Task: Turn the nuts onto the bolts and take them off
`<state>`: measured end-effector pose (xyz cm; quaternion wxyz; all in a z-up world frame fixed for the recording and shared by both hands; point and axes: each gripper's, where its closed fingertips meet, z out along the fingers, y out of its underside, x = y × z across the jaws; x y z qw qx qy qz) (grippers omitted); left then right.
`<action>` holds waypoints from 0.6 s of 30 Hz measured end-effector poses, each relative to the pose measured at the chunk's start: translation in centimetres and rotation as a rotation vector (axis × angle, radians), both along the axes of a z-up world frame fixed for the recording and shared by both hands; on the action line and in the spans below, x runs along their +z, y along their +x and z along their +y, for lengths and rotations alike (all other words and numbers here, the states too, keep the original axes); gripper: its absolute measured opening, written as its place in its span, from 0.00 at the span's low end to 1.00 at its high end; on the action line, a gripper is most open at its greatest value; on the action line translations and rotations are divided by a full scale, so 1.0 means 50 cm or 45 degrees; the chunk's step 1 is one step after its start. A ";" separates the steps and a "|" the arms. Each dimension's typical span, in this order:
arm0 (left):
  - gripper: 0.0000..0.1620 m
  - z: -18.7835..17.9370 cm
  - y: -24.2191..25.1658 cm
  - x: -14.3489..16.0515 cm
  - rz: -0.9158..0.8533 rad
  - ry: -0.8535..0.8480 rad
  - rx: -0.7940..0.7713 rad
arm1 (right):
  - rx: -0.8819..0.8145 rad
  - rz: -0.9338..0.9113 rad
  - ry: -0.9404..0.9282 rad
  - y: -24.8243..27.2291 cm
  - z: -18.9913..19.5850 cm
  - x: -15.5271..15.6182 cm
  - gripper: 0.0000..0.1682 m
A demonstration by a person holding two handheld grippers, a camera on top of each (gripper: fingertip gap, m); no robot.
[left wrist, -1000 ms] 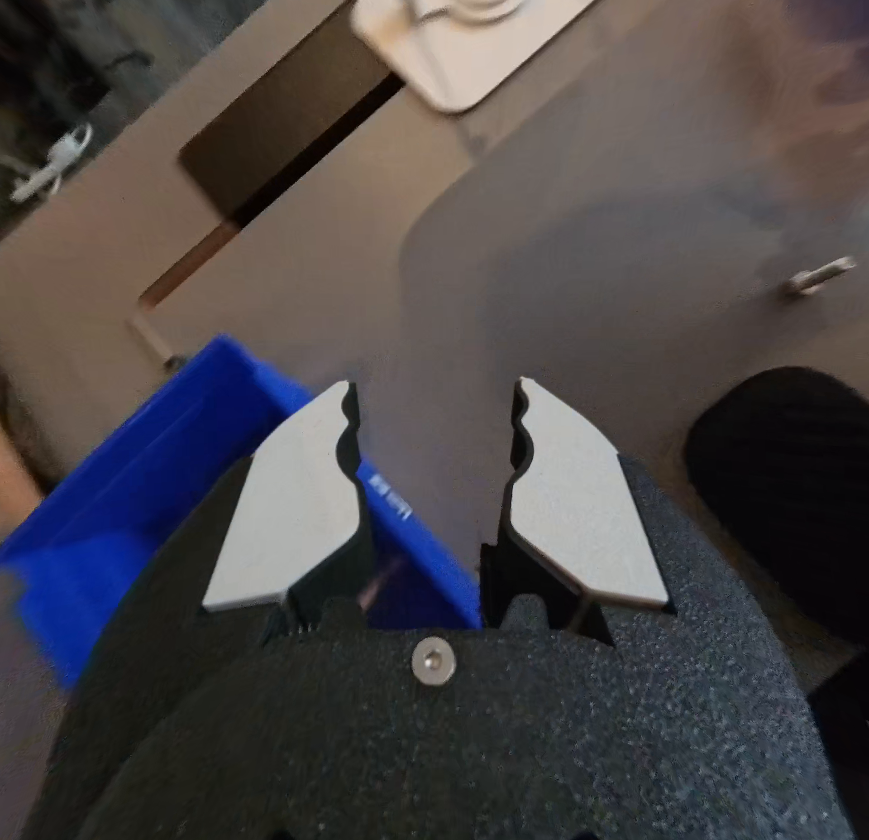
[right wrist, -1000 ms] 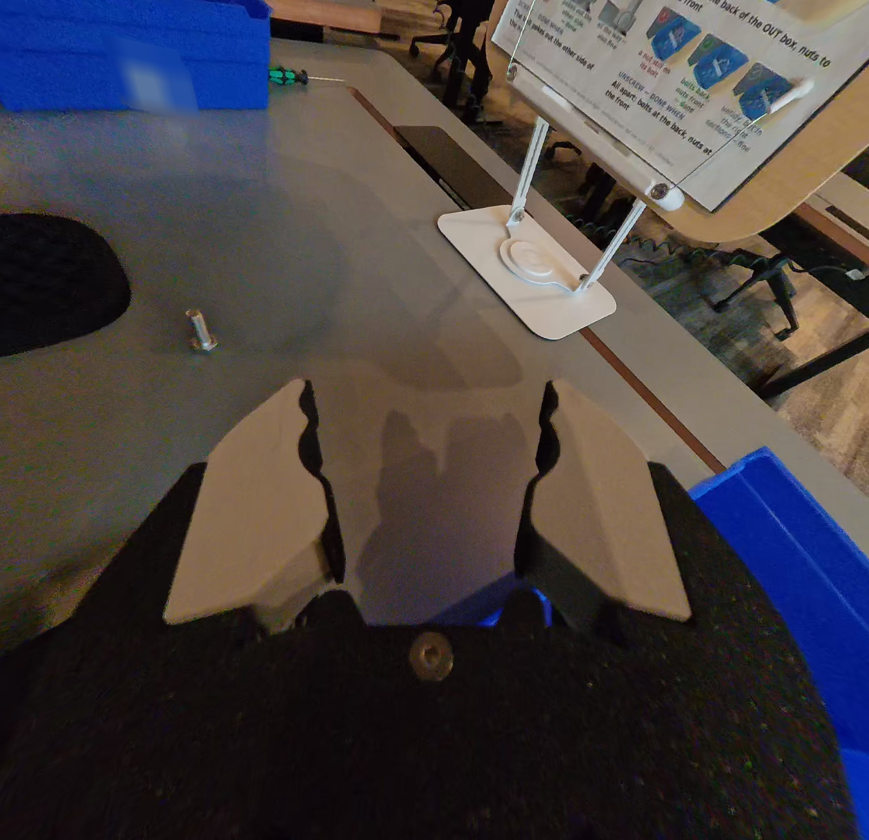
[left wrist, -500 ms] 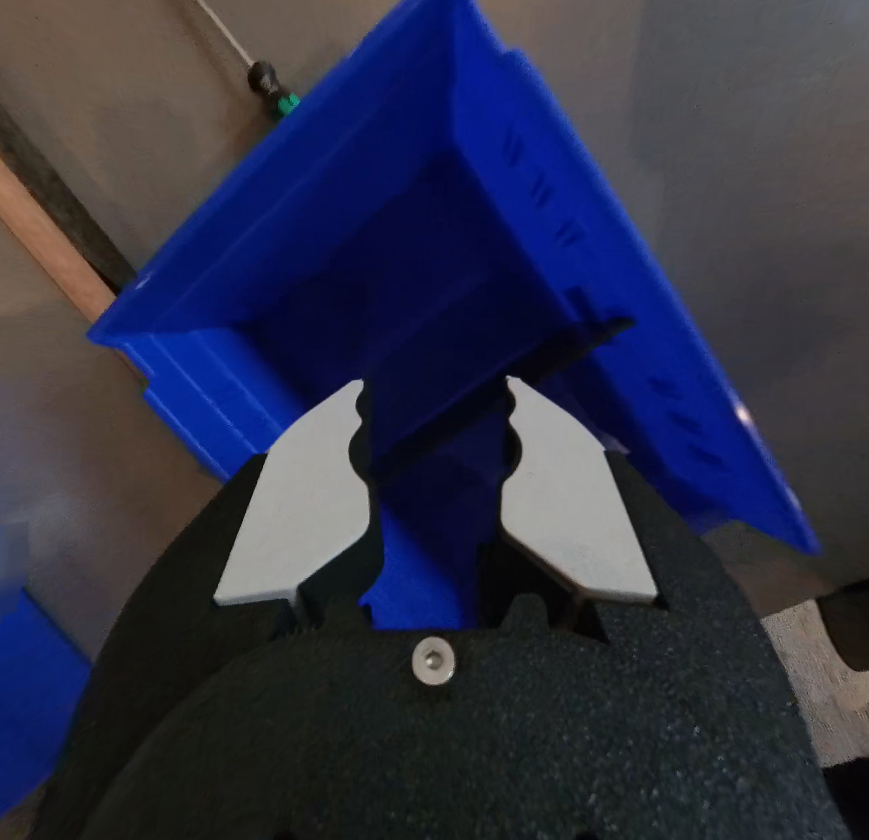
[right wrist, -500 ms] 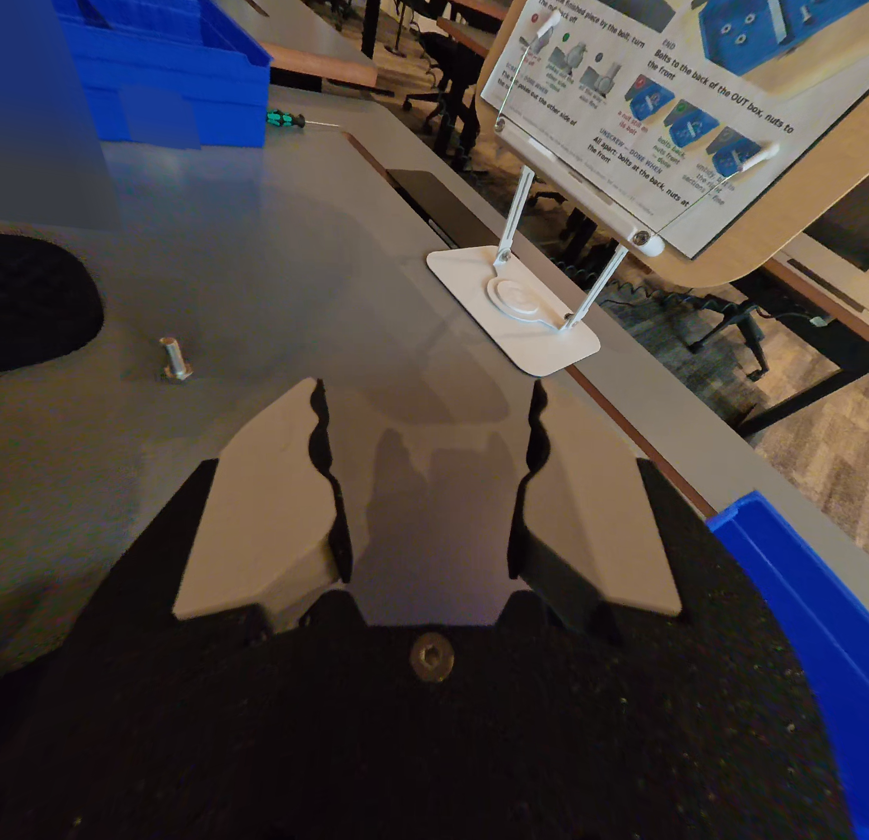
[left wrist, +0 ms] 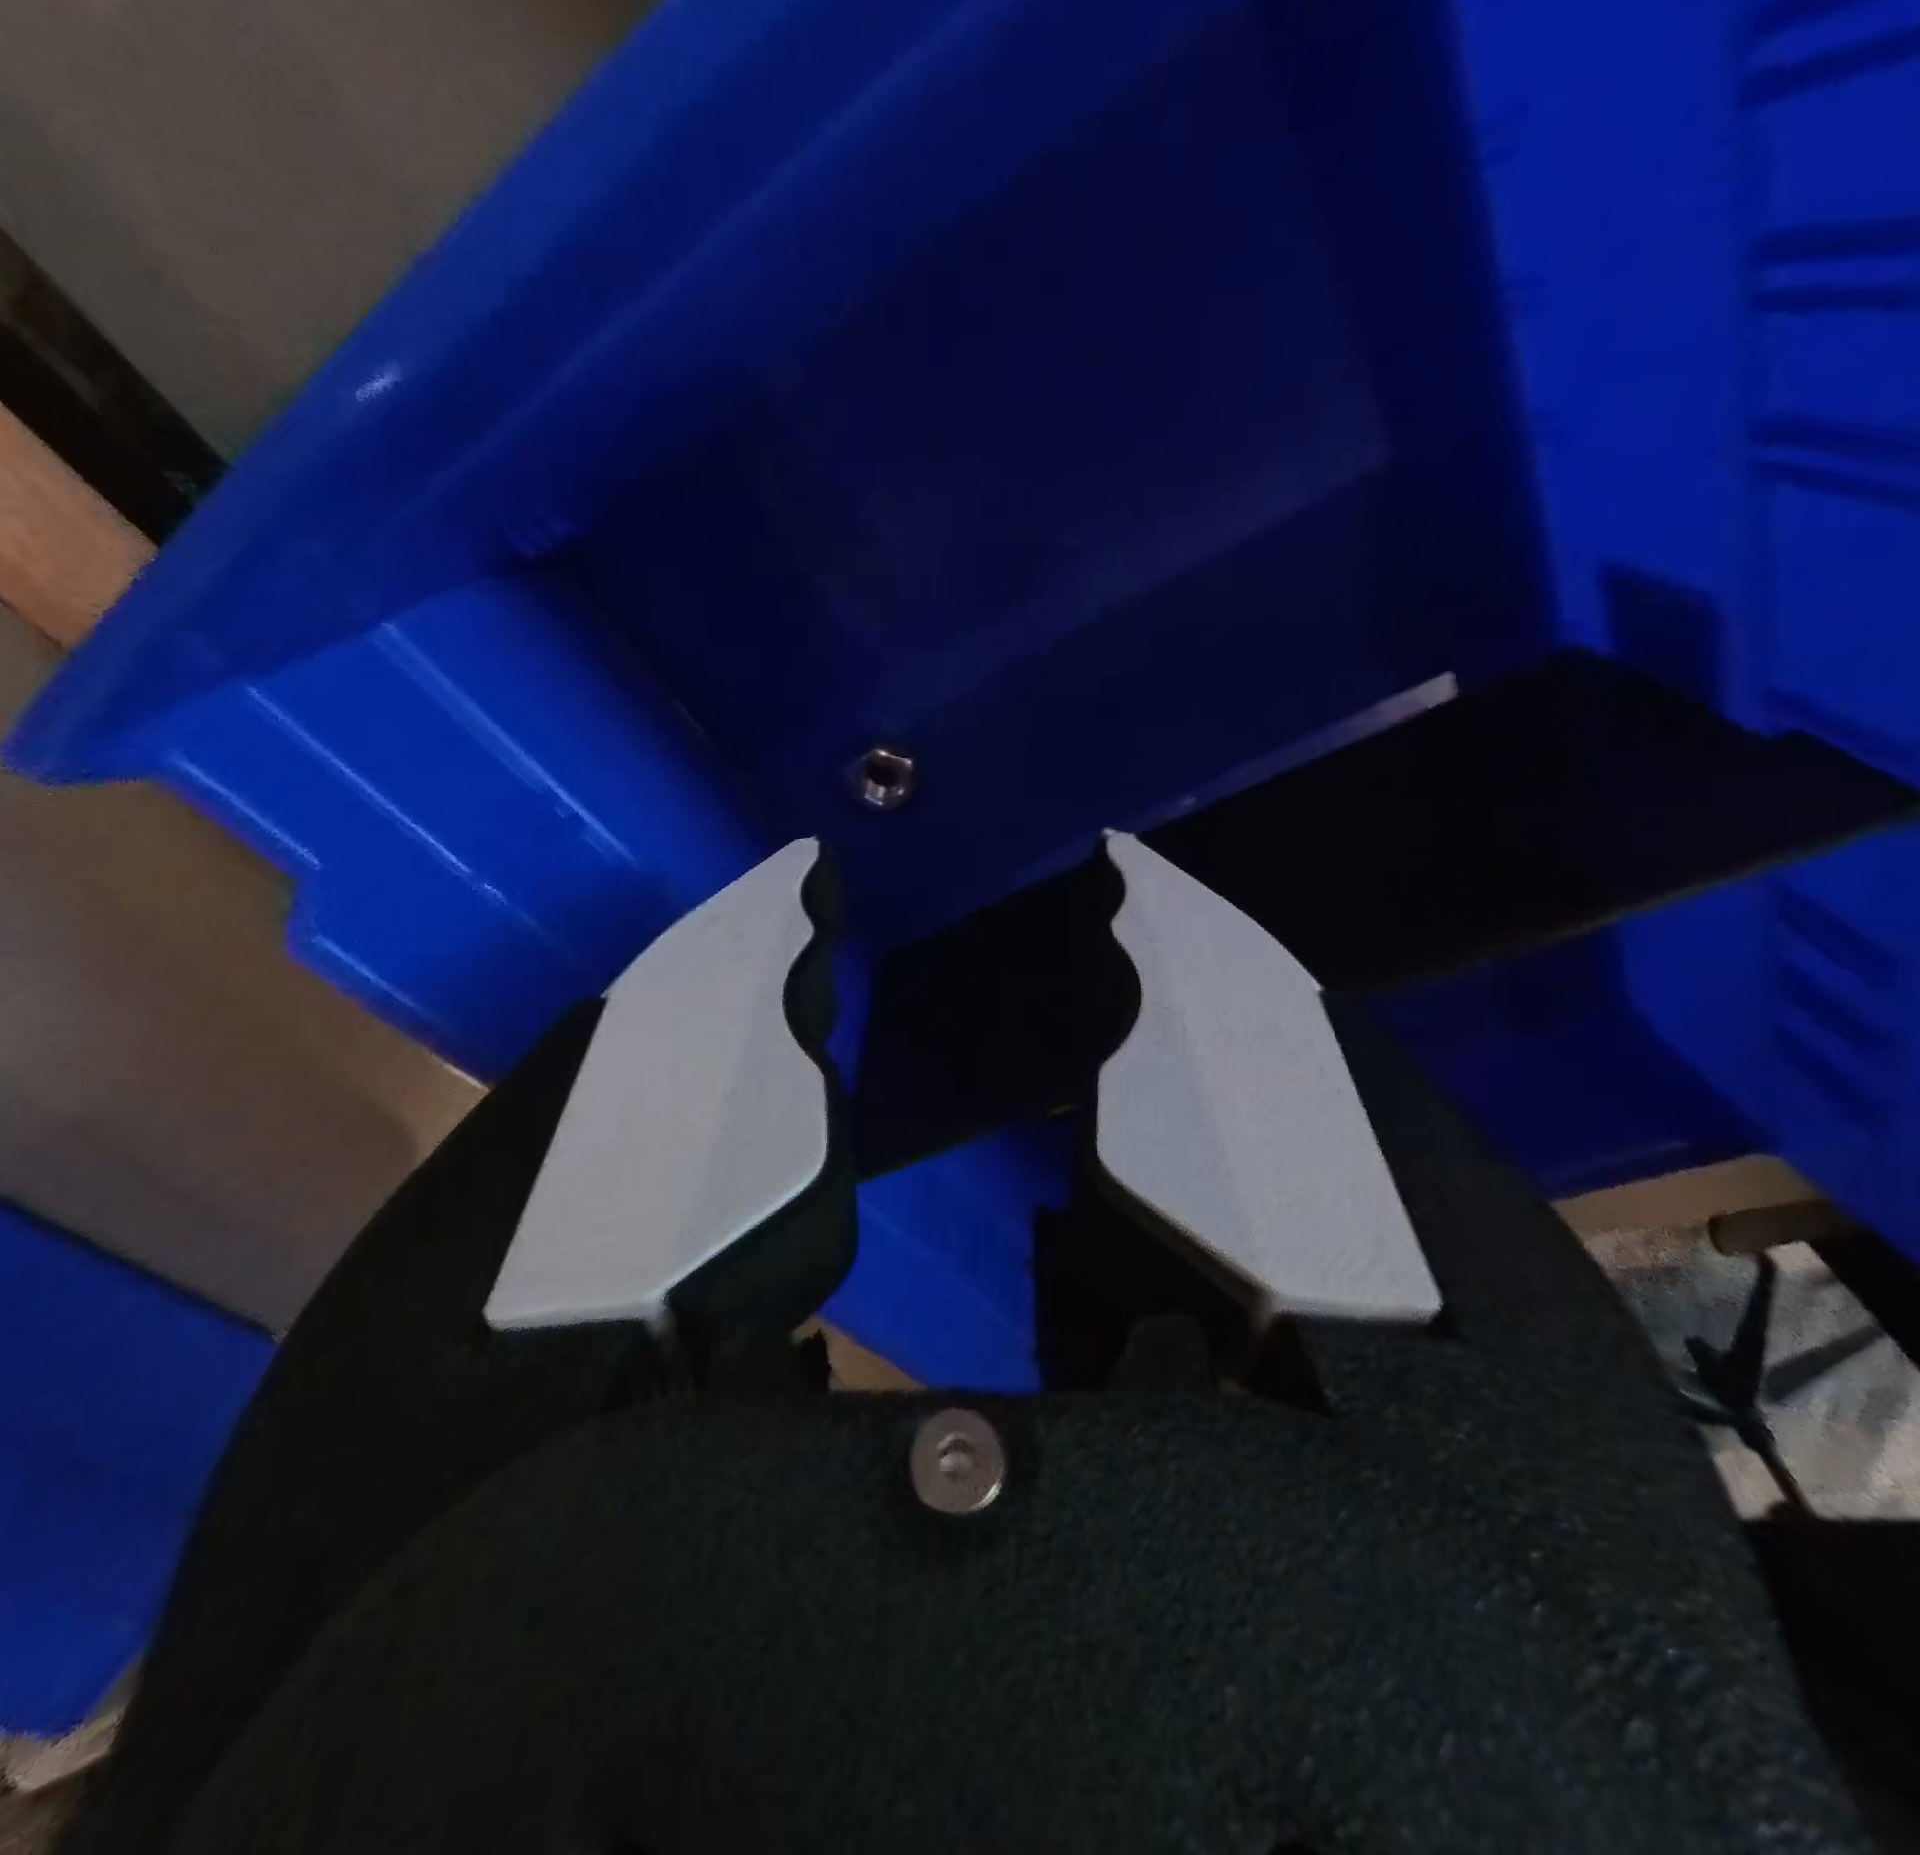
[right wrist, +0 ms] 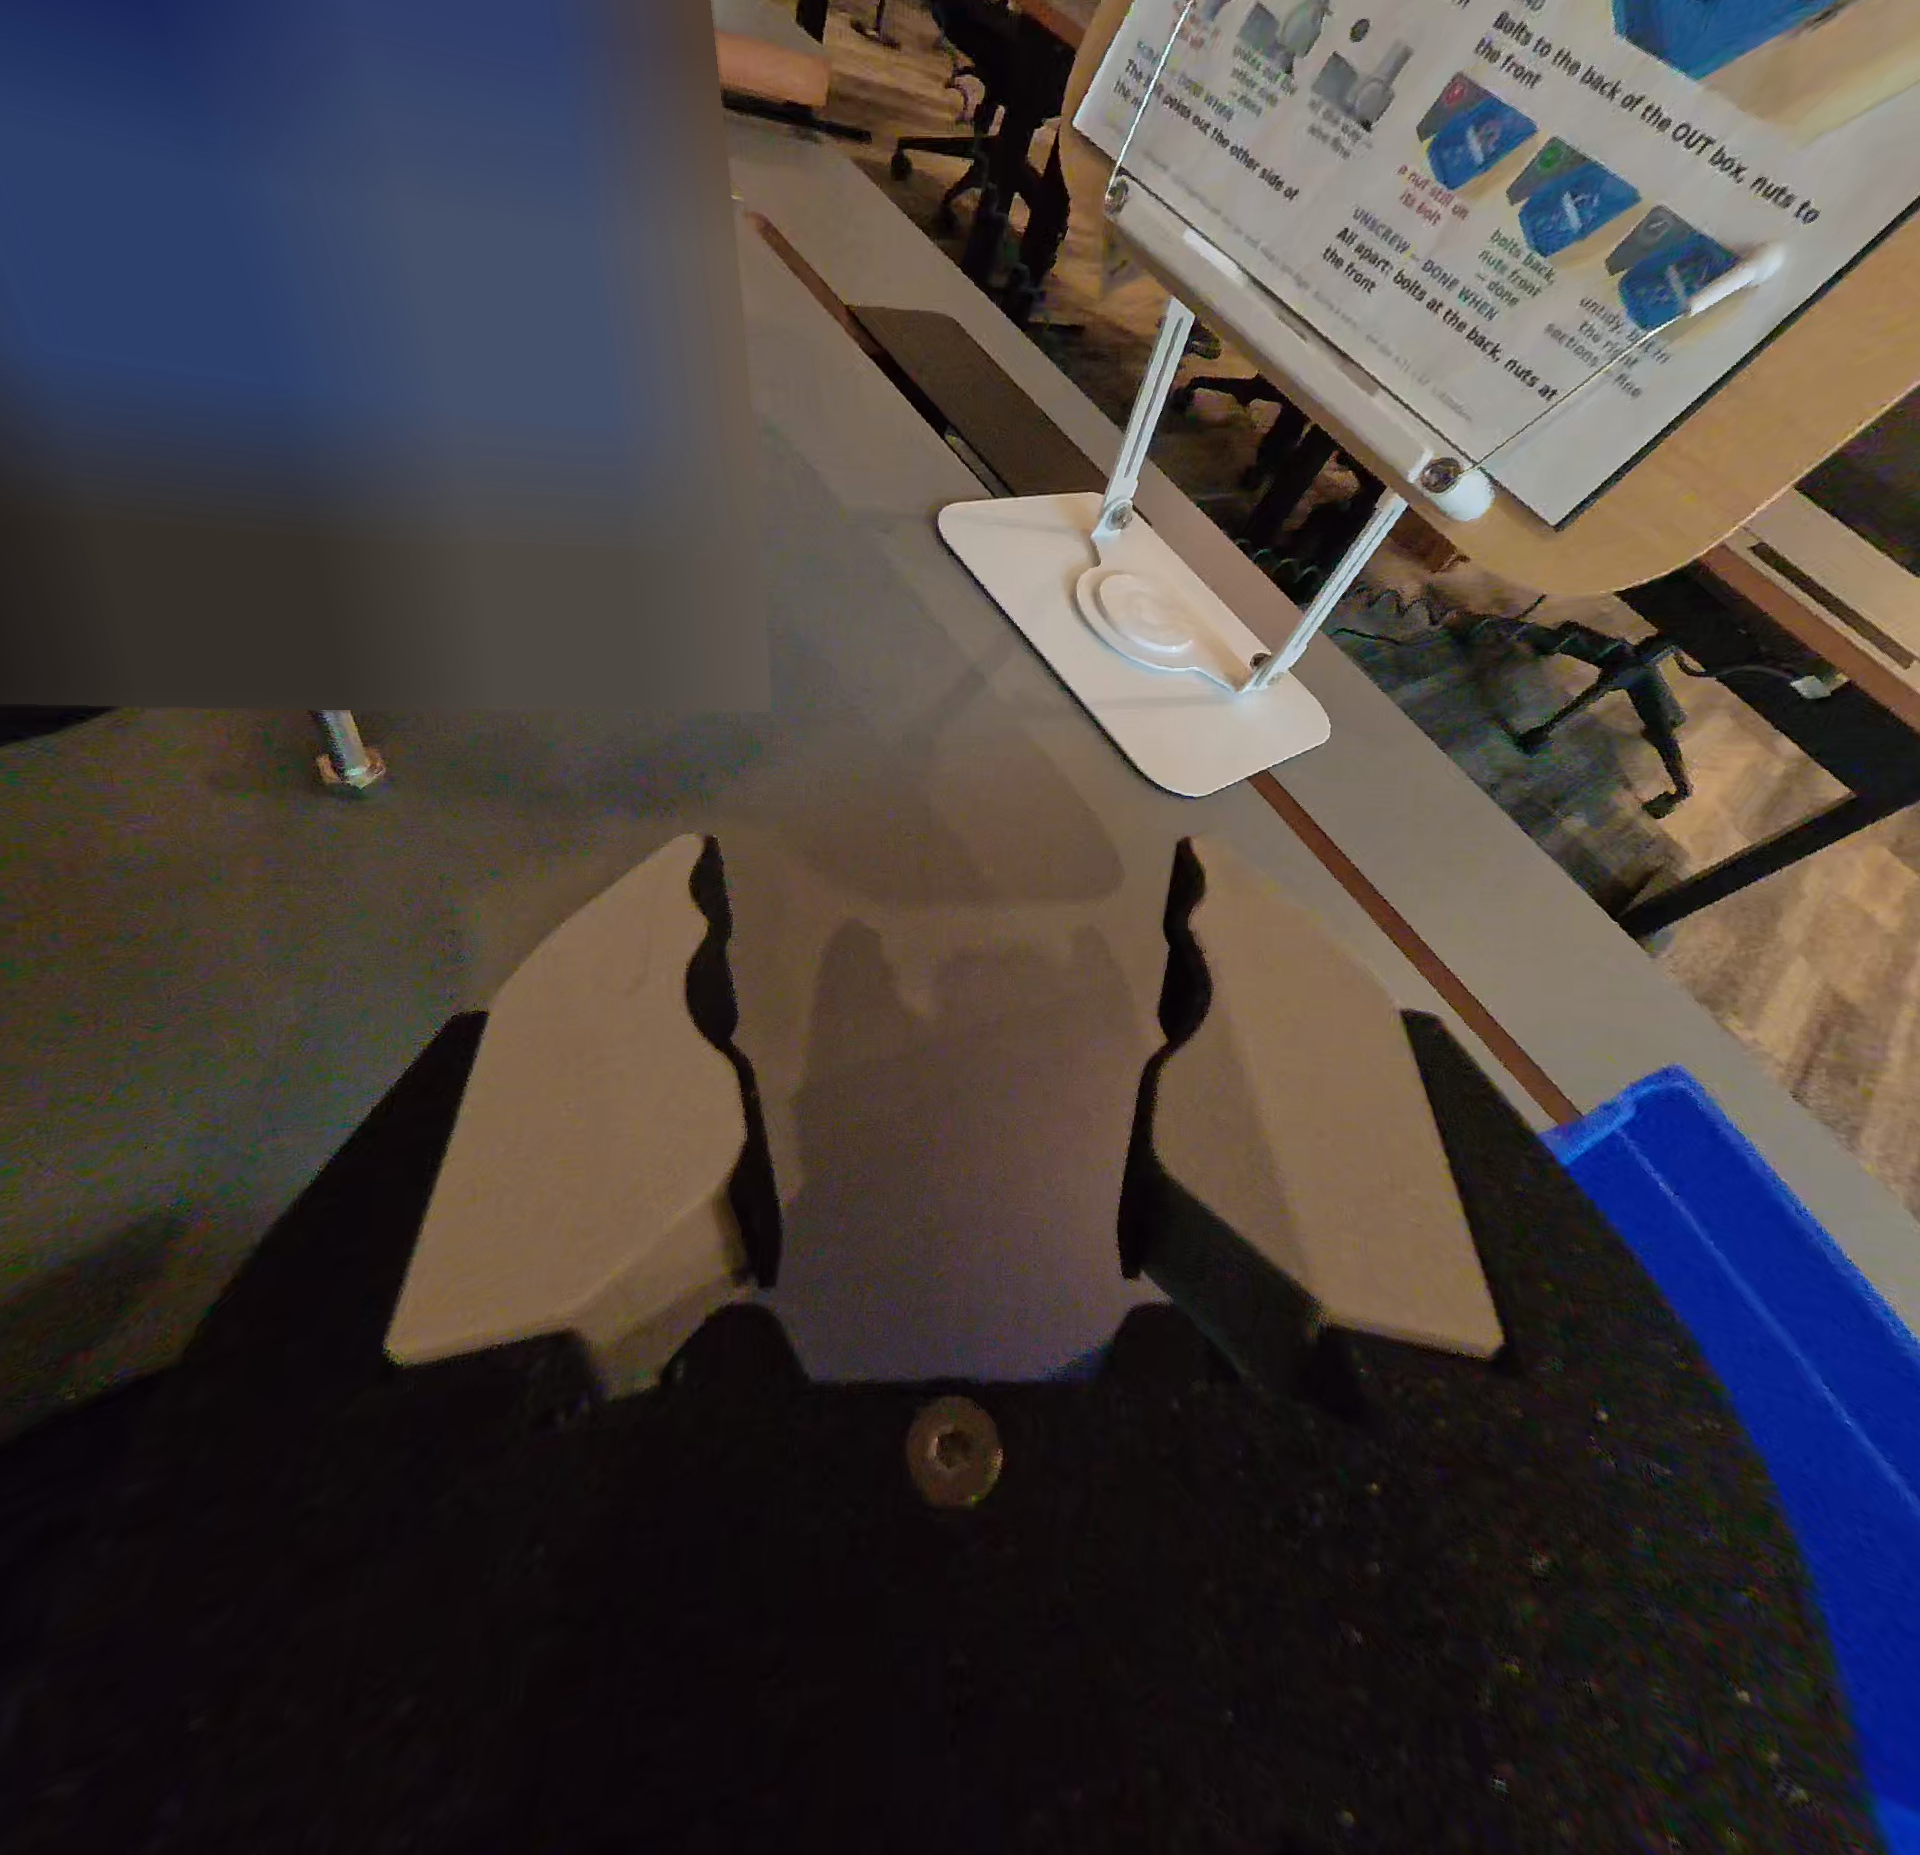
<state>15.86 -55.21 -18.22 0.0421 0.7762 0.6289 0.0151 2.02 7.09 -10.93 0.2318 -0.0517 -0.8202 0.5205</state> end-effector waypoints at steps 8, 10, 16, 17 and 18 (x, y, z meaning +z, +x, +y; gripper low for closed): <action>0.23 -0.026 0.012 -0.061 -0.112 -0.049 0.077 | 0.005 0.038 -0.016 0.006 0.011 0.014 0.47; 0.23 -0.030 0.011 -0.069 -0.121 -0.068 0.081 | 0.007 0.041 -0.026 0.007 0.013 0.018 0.47; 0.22 -0.044 0.021 -0.090 -0.199 -0.145 0.081 | 0.000 0.060 -0.033 0.008 0.017 0.024 0.46; 0.21 -0.044 0.019 -0.092 -0.196 -0.144 0.082 | 0.000 0.061 -0.036 0.008 0.017 0.025 0.46; 0.21 -0.042 0.017 -0.094 -0.192 -0.132 0.085 | -0.001 0.061 -0.036 0.008 0.017 0.025 0.46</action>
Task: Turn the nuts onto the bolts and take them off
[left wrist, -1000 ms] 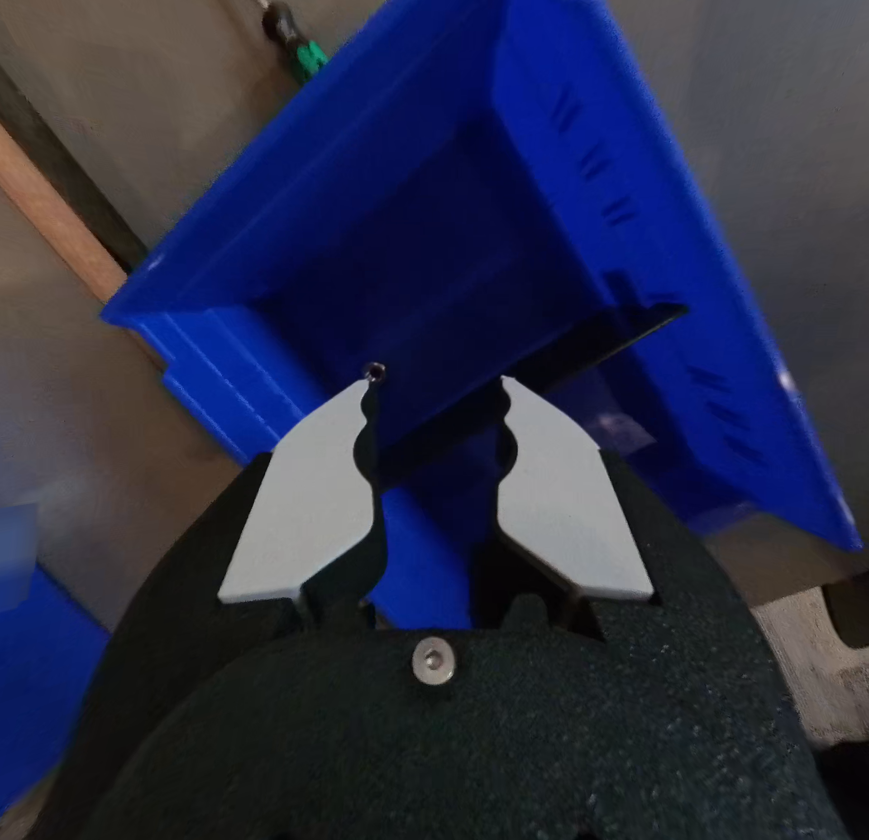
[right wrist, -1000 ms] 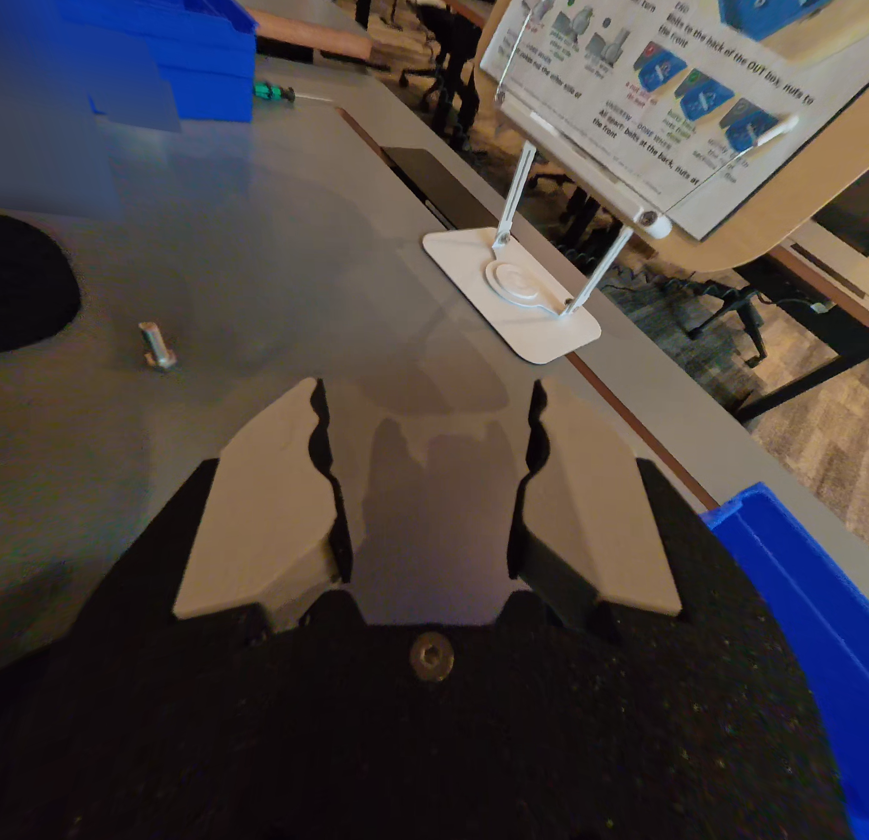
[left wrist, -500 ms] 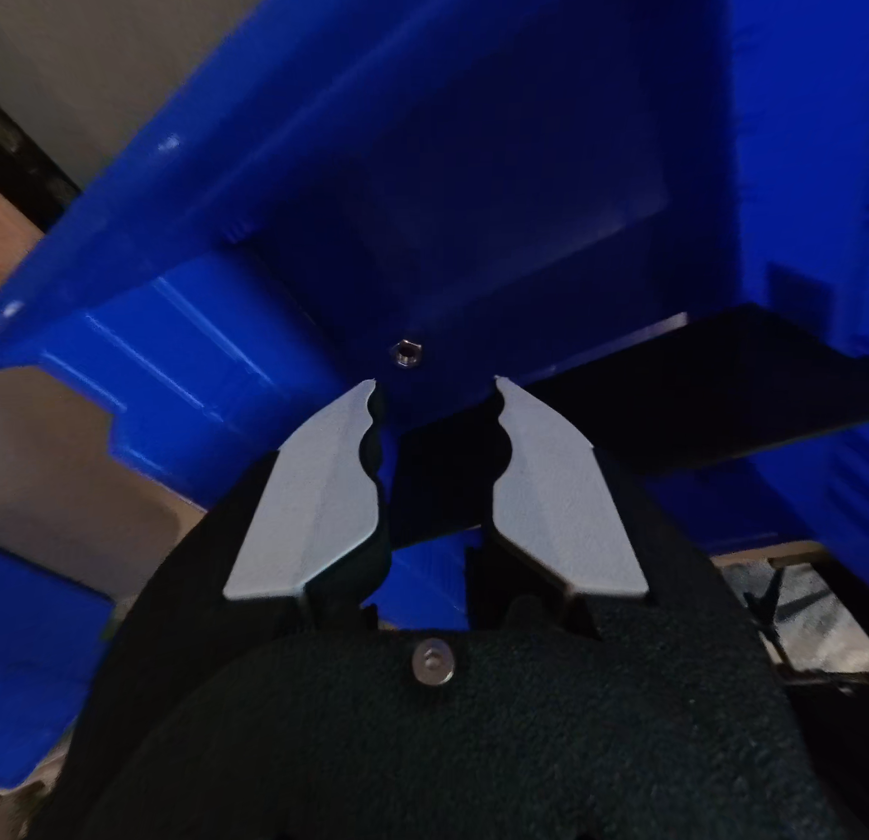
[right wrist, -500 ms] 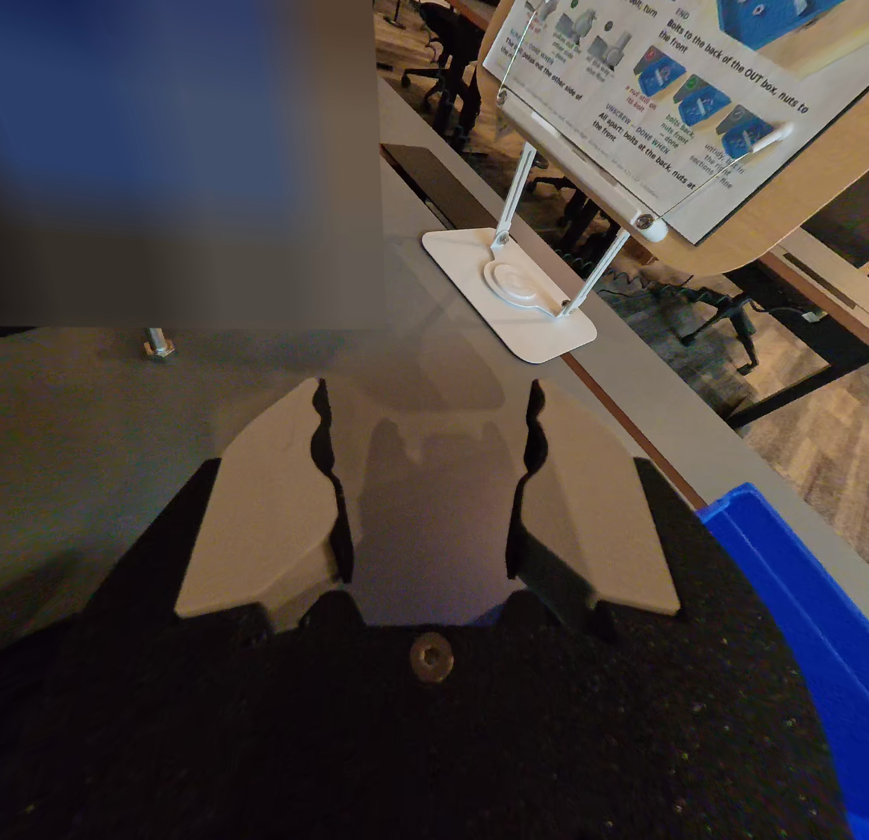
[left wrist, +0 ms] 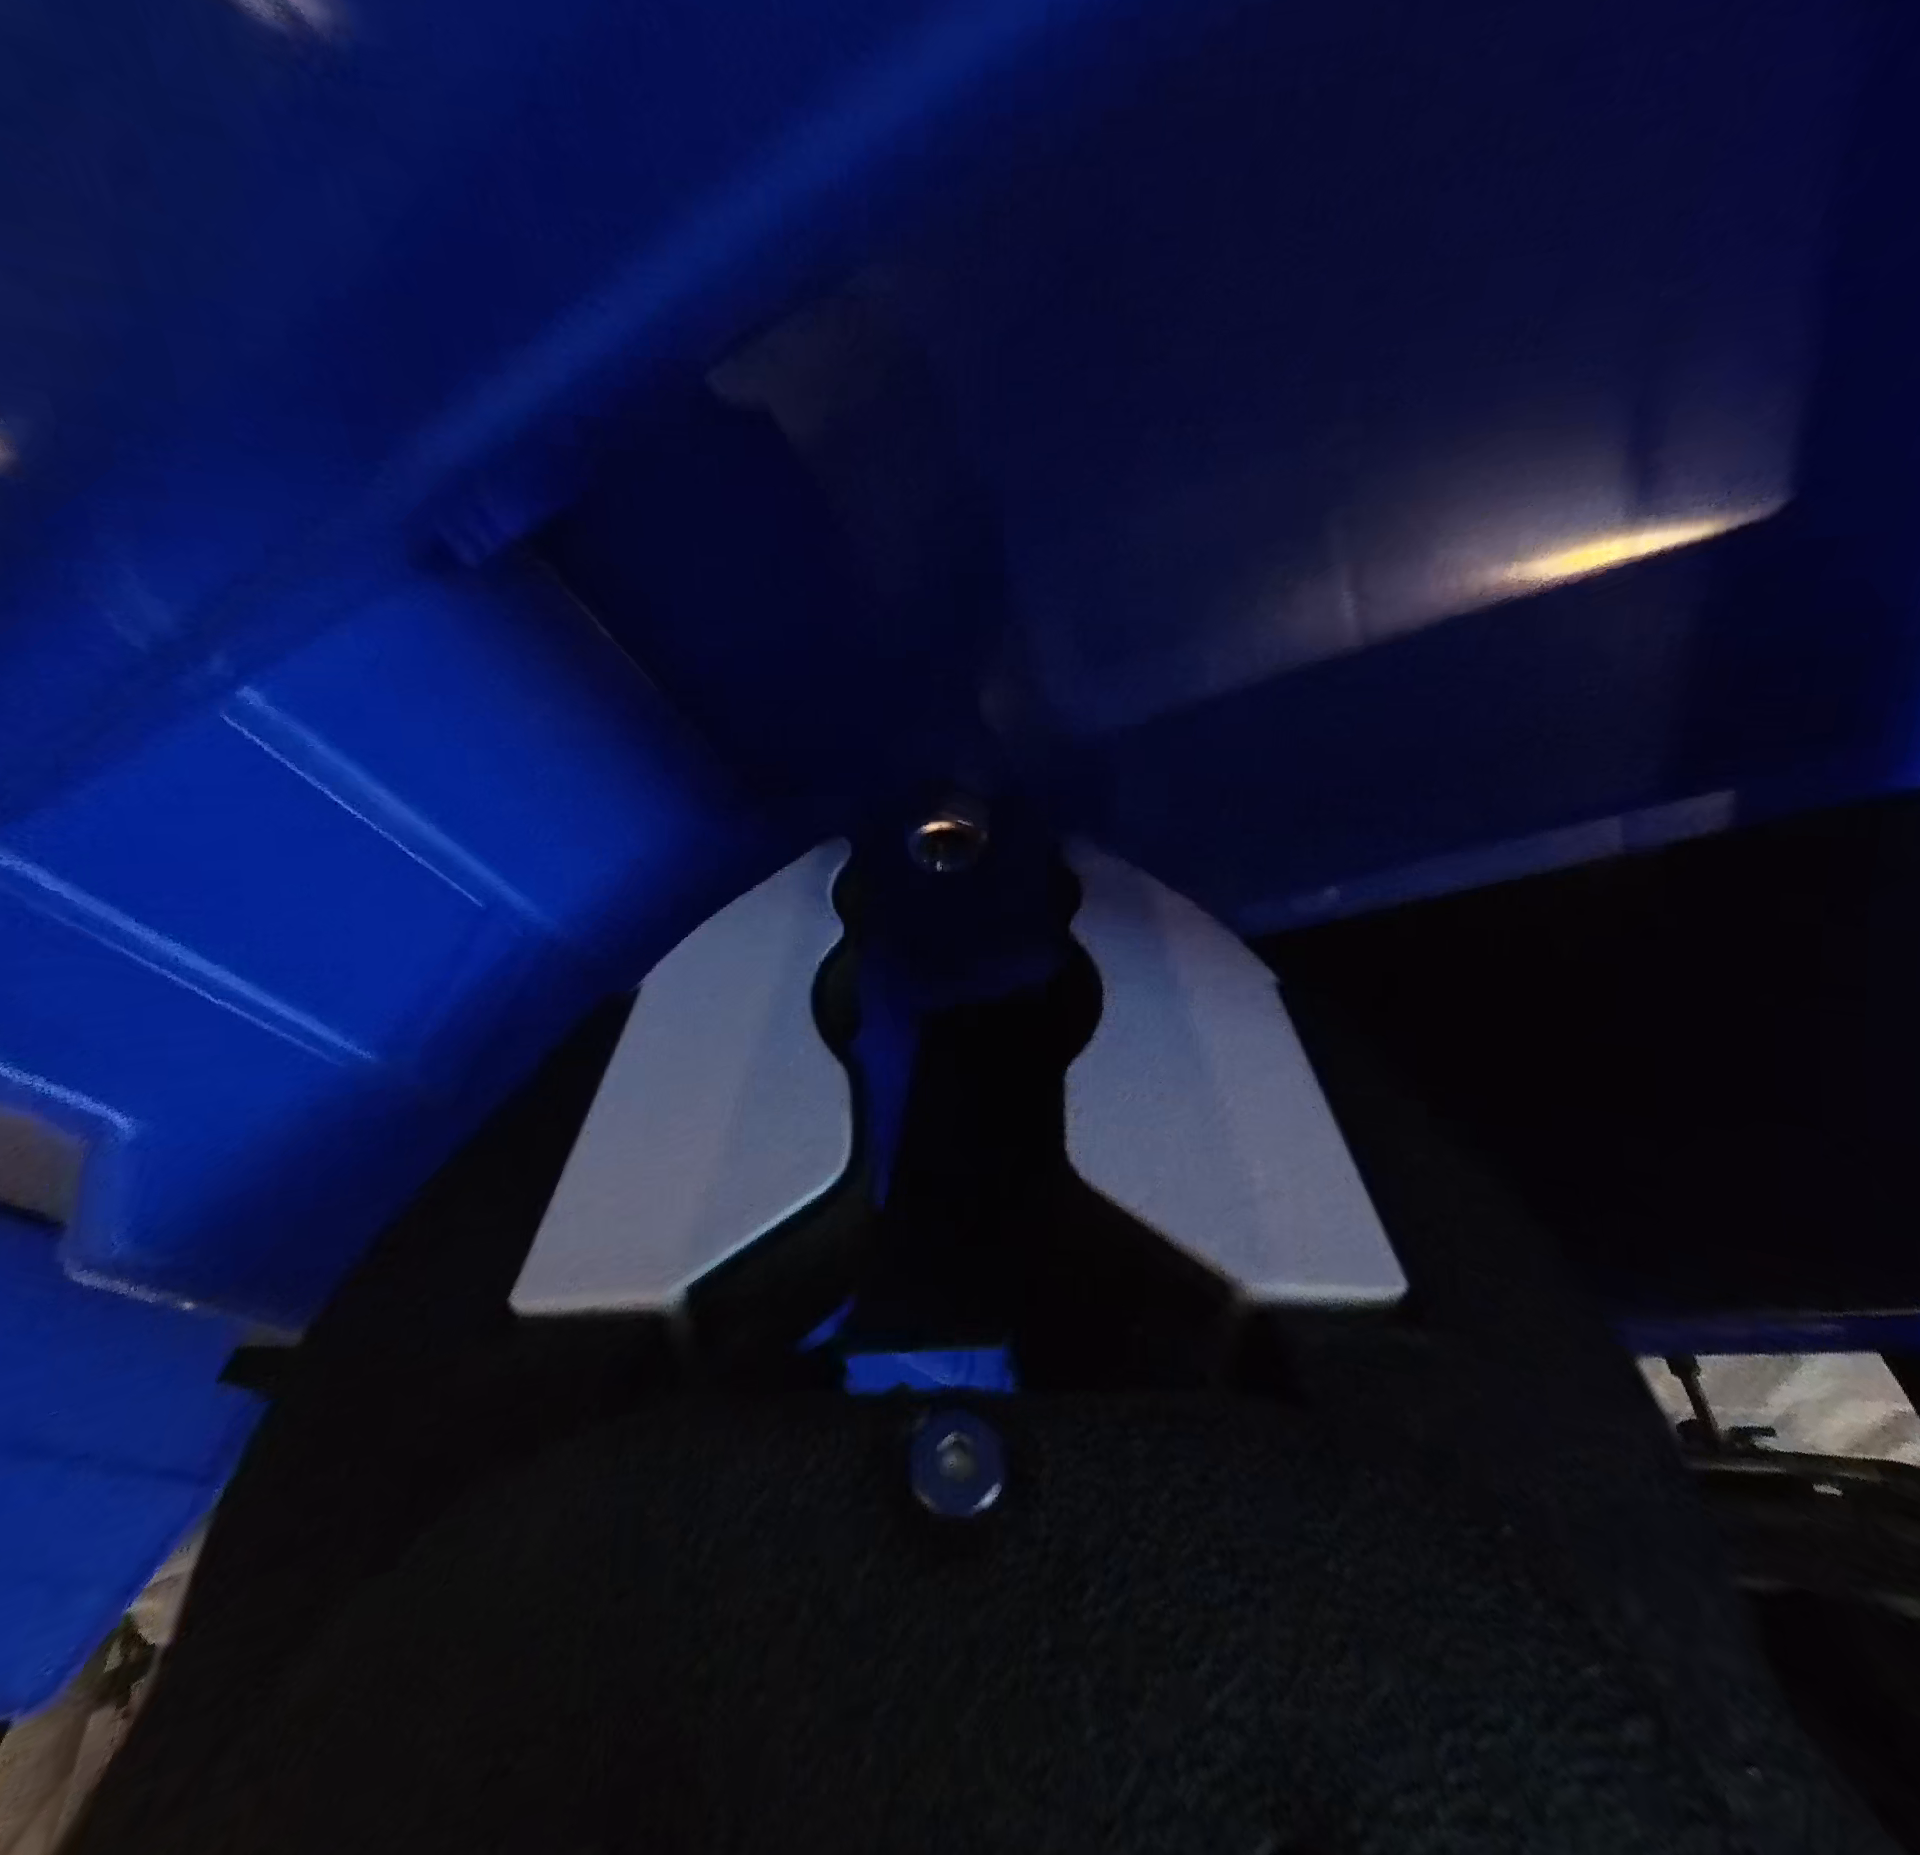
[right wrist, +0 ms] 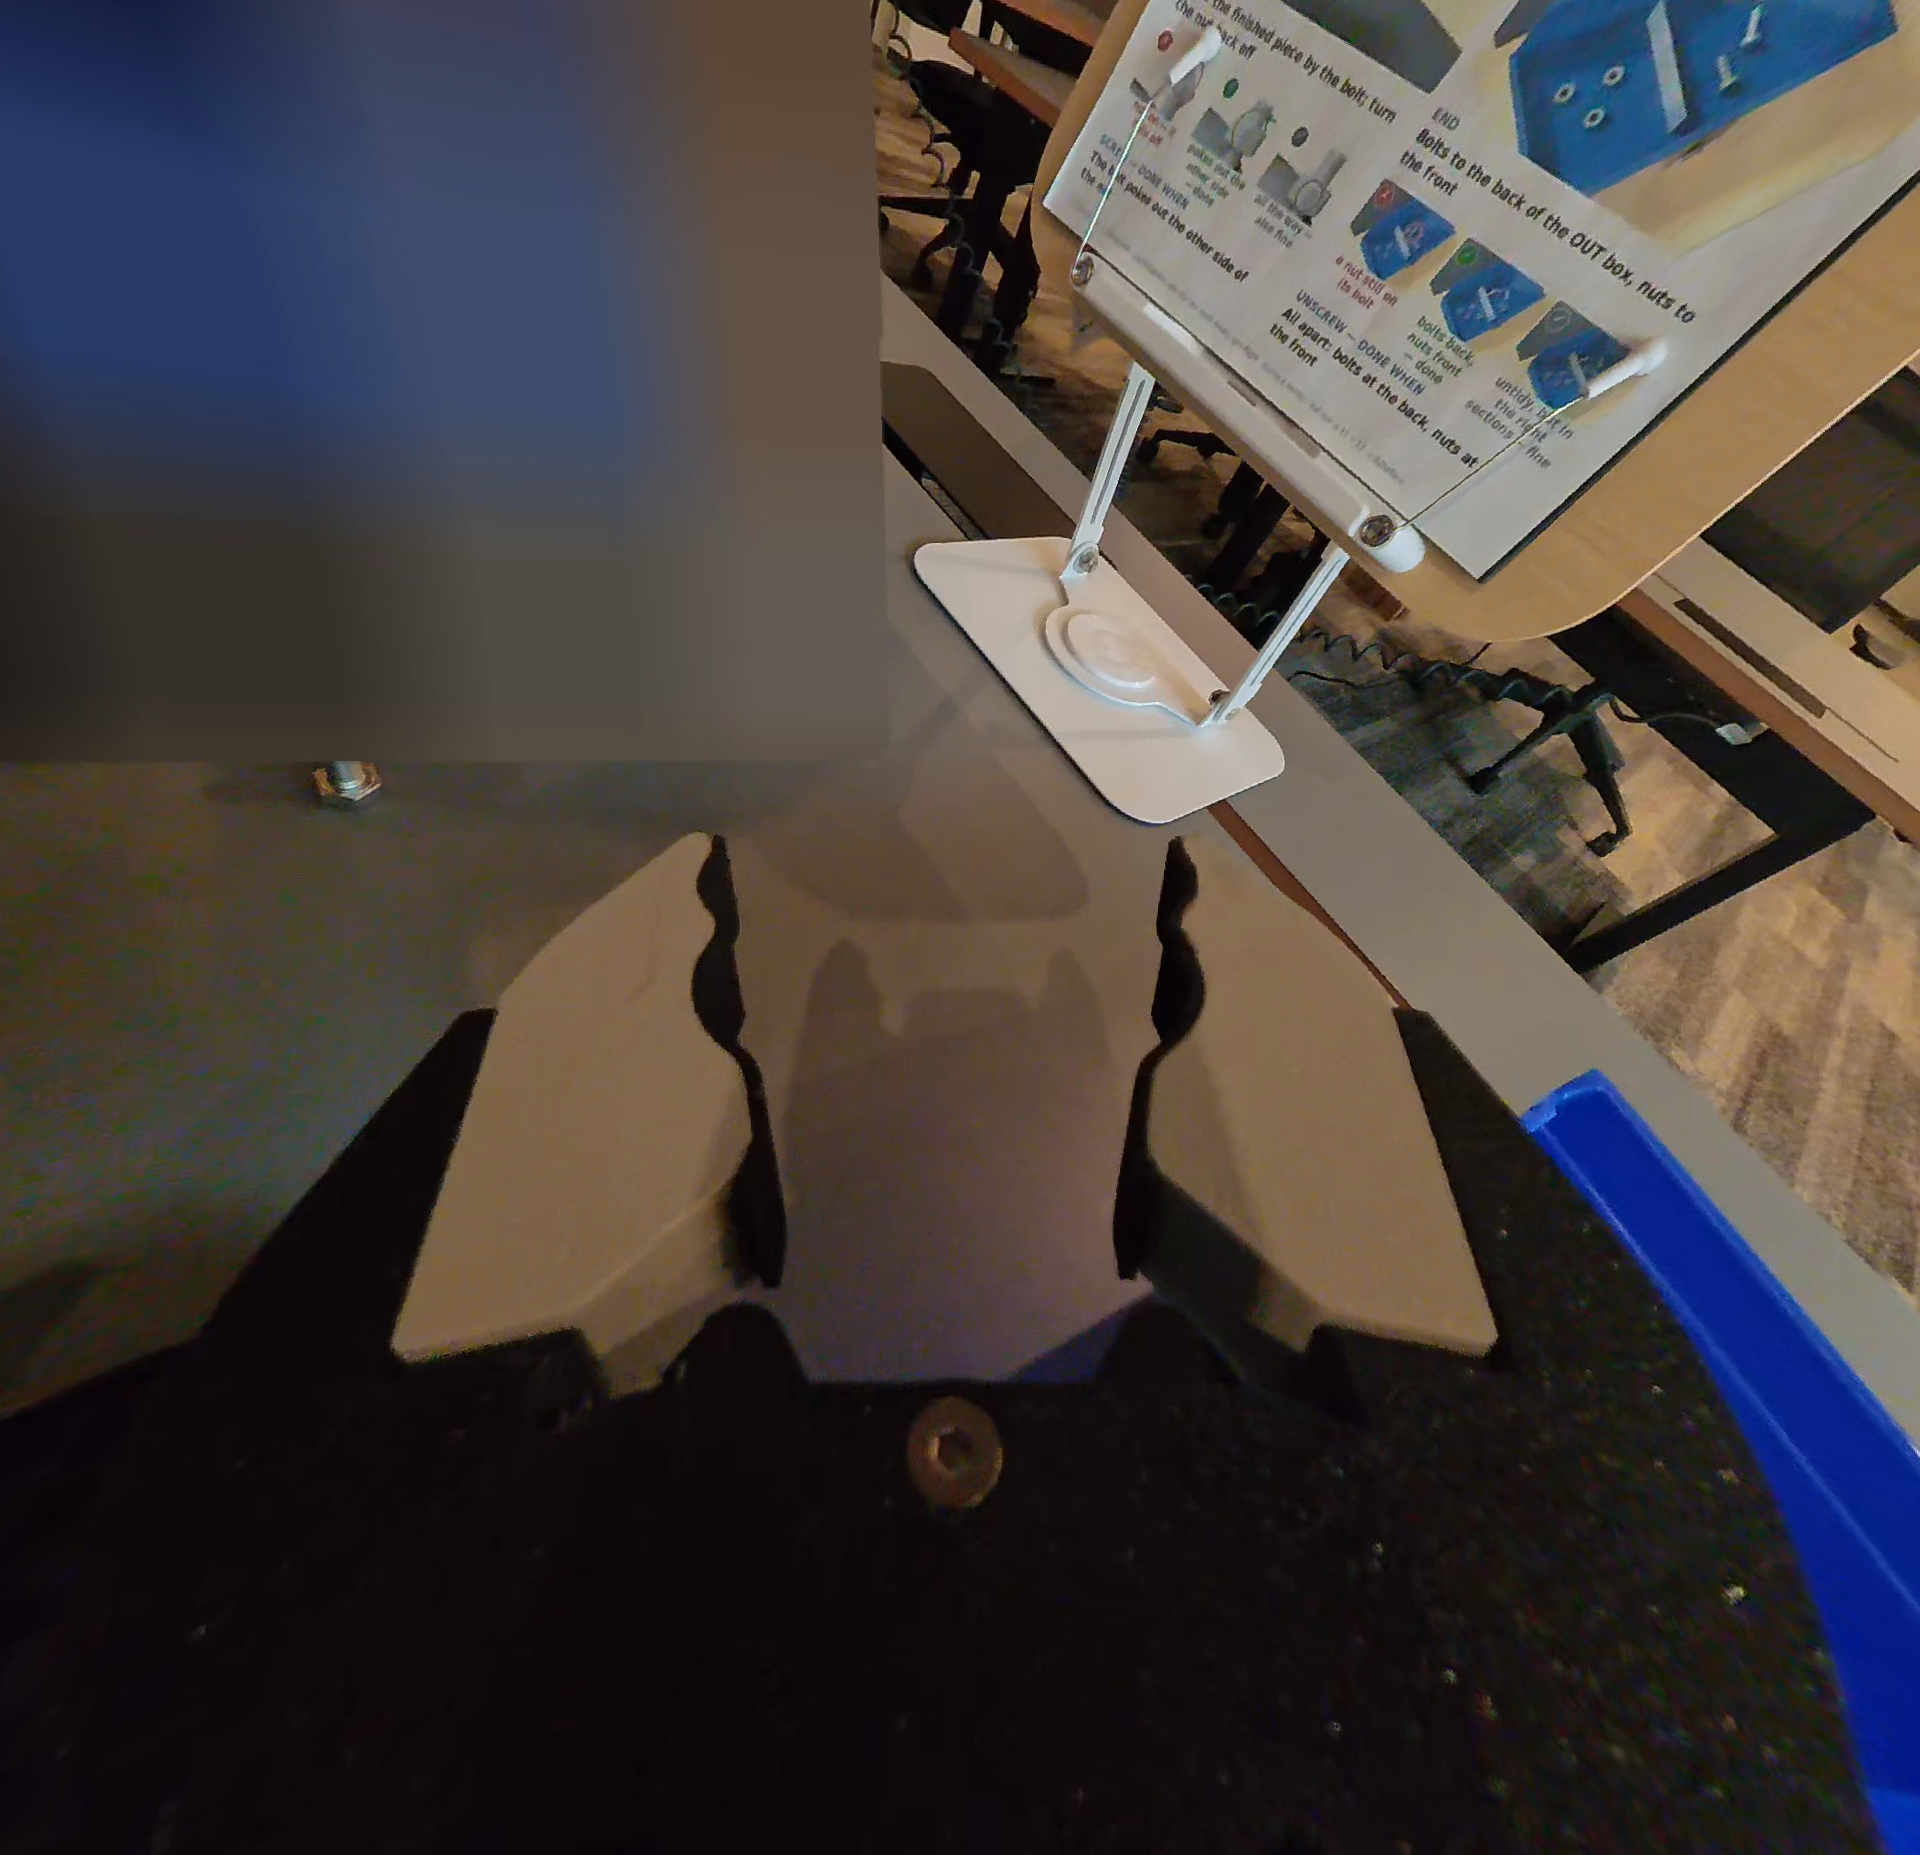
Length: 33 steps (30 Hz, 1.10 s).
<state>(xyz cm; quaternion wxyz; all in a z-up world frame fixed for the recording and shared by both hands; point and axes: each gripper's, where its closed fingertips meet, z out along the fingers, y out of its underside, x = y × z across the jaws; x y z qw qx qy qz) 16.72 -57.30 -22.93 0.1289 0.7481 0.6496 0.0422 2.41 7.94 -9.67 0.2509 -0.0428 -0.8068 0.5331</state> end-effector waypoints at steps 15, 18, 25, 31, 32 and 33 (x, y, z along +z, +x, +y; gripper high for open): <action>0.12 0.012 0.006 -0.025 -0.006 0.138 0.047 | -0.007 0.013 0.019 -0.001 0.001 -0.003 0.45; 0.11 0.011 0.007 -0.024 -0.012 0.154 0.029 | -0.009 0.017 0.015 -0.001 0.002 0.000 0.45; 0.11 0.022 -0.002 0.003 0.046 0.160 -0.038 | 0.001 0.016 0.004 0.002 0.001 0.003 0.45; 0.11 0.085 -0.044 0.102 0.239 0.142 -0.170 | 0.035 0.009 -0.007 0.010 -0.008 0.004 0.45; 0.11 0.100 -0.051 0.122 0.269 0.130 -0.206 | 0.044 0.006 -0.010 0.012 -0.011 0.003 0.45; 0.11 0.119 -0.058 0.142 0.297 0.126 -0.242 | 0.054 0.000 -0.012 0.014 -0.014 0.002 0.45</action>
